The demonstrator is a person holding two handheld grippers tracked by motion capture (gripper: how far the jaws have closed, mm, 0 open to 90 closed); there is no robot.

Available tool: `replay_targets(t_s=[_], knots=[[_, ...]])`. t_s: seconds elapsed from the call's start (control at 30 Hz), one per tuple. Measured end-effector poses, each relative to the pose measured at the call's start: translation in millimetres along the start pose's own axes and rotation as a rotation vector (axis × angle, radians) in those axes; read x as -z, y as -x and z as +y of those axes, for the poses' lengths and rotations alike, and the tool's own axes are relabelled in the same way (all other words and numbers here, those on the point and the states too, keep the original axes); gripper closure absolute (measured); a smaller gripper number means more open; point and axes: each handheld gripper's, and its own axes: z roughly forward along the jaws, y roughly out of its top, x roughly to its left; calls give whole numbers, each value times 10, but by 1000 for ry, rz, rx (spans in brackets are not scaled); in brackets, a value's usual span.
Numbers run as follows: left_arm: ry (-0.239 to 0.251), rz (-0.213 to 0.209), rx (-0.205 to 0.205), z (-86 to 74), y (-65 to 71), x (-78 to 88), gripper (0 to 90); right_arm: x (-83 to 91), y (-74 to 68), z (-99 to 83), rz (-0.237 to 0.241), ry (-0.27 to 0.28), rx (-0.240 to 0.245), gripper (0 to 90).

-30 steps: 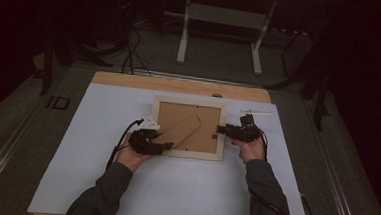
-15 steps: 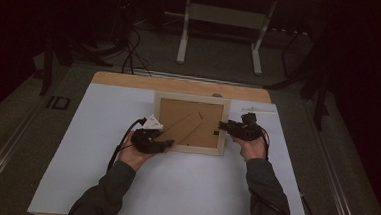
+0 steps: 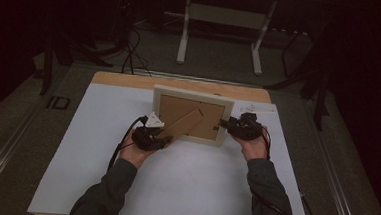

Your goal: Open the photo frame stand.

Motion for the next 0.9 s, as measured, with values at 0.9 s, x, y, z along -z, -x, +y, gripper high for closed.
replay_targets(t_s=[0.9], knots=[[4,55,-4,36,49,-60,691,-41,-122,50,-50,28,65,612]])
